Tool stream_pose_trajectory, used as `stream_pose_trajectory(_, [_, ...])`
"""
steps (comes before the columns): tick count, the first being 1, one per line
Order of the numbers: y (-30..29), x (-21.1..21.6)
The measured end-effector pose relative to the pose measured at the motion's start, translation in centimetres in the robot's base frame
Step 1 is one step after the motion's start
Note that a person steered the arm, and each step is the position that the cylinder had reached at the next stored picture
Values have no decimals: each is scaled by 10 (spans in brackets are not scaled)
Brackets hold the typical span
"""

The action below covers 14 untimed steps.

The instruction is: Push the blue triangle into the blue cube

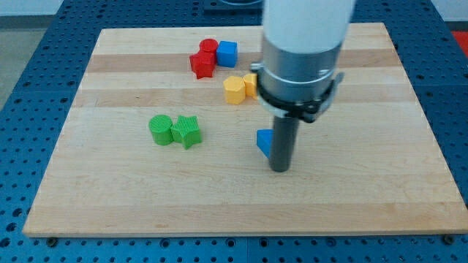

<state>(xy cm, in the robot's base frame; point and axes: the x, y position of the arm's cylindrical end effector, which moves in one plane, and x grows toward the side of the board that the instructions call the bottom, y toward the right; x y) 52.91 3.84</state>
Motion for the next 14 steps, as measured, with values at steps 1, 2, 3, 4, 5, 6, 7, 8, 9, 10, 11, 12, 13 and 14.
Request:
stream_pose_trajectory(1, [-23,-3])
stream_pose_trajectory(2, [-30,-7])
stream_pose_trajectory(3, [-17,-16])
stream_pose_trajectory(4, [-1,-38])
stream_pose_trajectory(5, [18,-63])
stream_pose_trajectory(6, [33,-88])
stream_pose_trajectory(7, [55,-101])
stream_pose_trajectory(8, [70,-121])
stream_pose_trajectory(9, [85,-141])
stream_pose_trajectory(10, [105,-156])
stream_pose_trajectory(11, [122,-174])
stream_pose_trajectory(12, [106,-180])
stream_pose_trajectory(13, [76,-169])
stream_pose_trajectory(14, [57,-169])
